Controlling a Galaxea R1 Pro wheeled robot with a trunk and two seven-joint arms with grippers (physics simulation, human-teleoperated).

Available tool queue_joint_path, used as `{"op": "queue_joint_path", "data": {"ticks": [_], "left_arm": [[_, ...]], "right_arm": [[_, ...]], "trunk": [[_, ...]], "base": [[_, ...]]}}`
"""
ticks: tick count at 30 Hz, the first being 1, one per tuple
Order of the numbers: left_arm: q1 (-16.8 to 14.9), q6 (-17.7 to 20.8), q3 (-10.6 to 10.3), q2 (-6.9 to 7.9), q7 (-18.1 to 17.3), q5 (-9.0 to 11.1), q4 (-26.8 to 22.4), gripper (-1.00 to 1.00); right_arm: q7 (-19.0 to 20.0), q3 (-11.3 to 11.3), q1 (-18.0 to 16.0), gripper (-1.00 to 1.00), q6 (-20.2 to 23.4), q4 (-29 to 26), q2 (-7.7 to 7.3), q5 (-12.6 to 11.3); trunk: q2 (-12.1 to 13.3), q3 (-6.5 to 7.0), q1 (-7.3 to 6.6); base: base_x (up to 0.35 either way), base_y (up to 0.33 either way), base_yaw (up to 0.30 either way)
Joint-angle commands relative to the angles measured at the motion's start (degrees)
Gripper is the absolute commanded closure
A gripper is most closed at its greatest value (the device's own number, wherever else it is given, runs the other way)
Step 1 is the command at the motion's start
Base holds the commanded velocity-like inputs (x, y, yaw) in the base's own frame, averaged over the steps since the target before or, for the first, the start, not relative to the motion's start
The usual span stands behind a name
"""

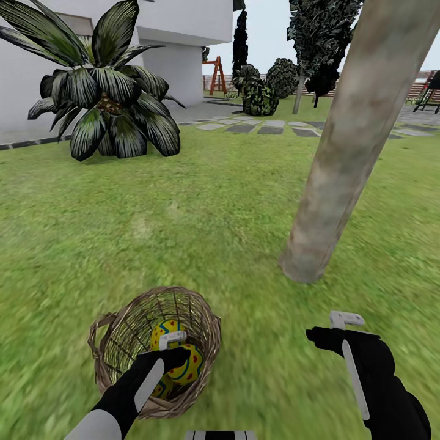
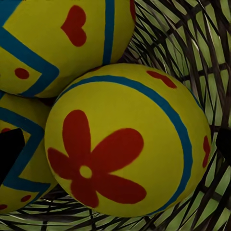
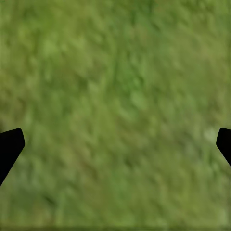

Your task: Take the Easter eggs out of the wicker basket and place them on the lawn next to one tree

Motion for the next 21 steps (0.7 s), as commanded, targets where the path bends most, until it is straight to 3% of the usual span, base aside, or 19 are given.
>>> {"op": "queue_joint_path", "data": {"ticks": [1, 9, 21], "left_arm": [[0.0, 0.2, -0.2, 0.04, 0.5, 0.6, -0.1, -1.00], [0.0, 0.2, -0.2, 0.04, 0.5, 0.6, -0.1, -1.00], [-0.1, 0.3, -0.3, -0.04, 0.3, 0.6, -0.1, -1.00]], "right_arm": [[0.3, 0.0, 0.0, -1.00, 0.3, -0.1, -0.01, 0.5], [0.3, 0.0, 0.0, -1.00, 0.3, -0.1, -0.01, 0.5], [0.3, 0.1, -0.1, -1.00, 0.3, -0.1, -0.01, 0.5]], "trunk": [[0.0, -0.05, -0.01], [-0.1, -1.38, 0.14], [-0.1, -1.38, 0.14]], "base": [[0.000, 0.000, 0.000], [0.000, 0.000, 0.000], [0.000, 0.000, 0.000]]}}
